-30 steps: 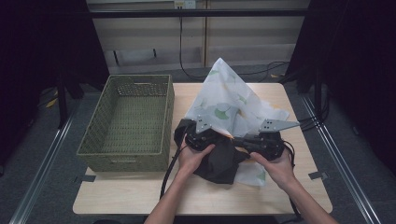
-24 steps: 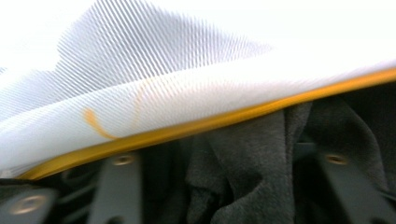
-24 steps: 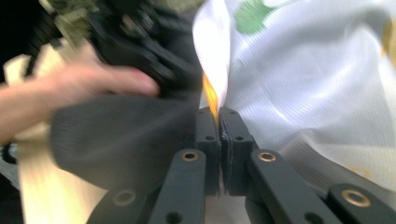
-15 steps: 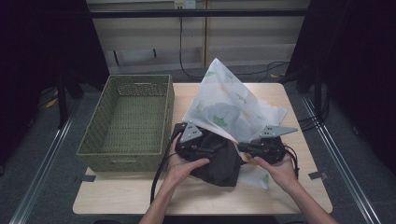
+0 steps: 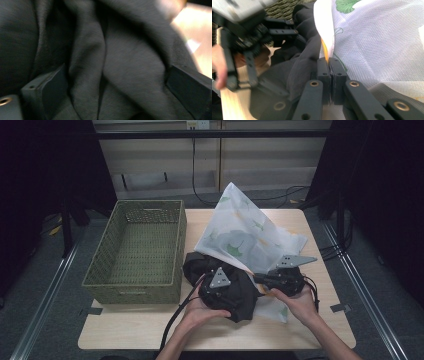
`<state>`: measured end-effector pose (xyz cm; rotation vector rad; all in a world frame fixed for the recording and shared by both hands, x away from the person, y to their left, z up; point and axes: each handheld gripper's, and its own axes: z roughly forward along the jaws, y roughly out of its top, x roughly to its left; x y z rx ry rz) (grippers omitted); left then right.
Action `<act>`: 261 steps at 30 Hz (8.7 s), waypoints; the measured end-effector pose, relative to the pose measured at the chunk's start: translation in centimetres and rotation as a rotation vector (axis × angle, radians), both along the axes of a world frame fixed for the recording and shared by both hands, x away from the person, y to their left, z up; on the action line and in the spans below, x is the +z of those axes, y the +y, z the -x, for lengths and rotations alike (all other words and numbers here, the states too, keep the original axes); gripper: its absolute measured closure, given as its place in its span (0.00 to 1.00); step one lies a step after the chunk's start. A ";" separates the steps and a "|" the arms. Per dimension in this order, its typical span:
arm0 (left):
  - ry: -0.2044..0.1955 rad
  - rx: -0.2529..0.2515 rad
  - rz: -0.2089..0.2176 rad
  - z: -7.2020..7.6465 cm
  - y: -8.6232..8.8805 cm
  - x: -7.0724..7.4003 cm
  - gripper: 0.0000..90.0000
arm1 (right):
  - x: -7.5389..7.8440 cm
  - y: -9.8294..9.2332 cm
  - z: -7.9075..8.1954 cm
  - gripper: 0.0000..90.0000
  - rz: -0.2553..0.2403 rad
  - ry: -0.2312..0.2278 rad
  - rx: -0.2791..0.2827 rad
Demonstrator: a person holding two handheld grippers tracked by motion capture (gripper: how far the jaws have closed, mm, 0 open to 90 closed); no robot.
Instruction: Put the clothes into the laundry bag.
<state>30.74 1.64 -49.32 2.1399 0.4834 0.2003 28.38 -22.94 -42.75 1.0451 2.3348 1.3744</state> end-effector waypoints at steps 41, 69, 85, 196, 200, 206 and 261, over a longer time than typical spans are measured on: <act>0.080 0.069 0.195 -1.5 2.3 2.5 0.84 | 2.5 1.7 0.5 1.00 -0.054 -0.045 0.048; -0.125 0.211 0.330 -1.9 -0.2 10.6 0.85 | 9.2 1.1 3.4 1.00 -0.242 -0.197 0.087; -0.005 0.177 0.150 -4.6 -3.3 1.5 0.83 | 2.3 0.1 1.2 1.00 -0.006 -0.054 0.008; -0.101 0.290 0.405 -3.8 -0.8 11.3 0.90 | 8.4 -1.3 4.1 0.99 -0.241 -0.226 0.018; -0.180 0.278 0.387 -3.1 -0.6 13.8 0.90 | 9.4 -1.1 4.9 0.99 -0.260 -0.250 0.033; -0.160 0.253 0.325 -4.0 -2.9 10.4 0.89 | 8.6 -1.0 4.4 0.99 -0.247 -0.221 0.024; 0.010 0.215 0.188 -4.3 0.7 1.0 0.89 | 6.1 3.2 0.6 0.99 -0.158 -0.141 0.031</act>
